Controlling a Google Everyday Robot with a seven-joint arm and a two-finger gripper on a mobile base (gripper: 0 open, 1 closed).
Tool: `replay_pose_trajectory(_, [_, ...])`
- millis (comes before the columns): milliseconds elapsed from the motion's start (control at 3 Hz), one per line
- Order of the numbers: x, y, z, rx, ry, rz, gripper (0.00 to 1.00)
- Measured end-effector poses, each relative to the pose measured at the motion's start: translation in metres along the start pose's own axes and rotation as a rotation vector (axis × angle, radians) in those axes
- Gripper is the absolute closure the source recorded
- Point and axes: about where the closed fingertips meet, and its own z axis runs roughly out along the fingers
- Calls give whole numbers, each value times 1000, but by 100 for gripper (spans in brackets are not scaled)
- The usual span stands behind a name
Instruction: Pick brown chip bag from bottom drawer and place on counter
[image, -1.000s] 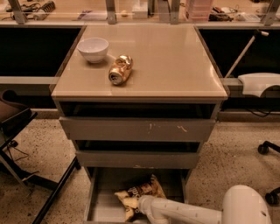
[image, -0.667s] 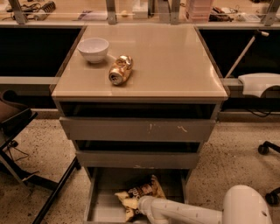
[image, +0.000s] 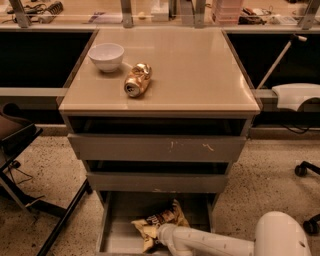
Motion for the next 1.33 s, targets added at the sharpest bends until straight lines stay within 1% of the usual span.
replay_pose_trajectory(667, [-4,2,-5,0,-1,-1,89])
replay_pose_trajectory(1000, [-65,12,-54,34,-141,-51,100])
replay_pose_trajectory(1333, [-145,17,-143,112,-360,-76,100])
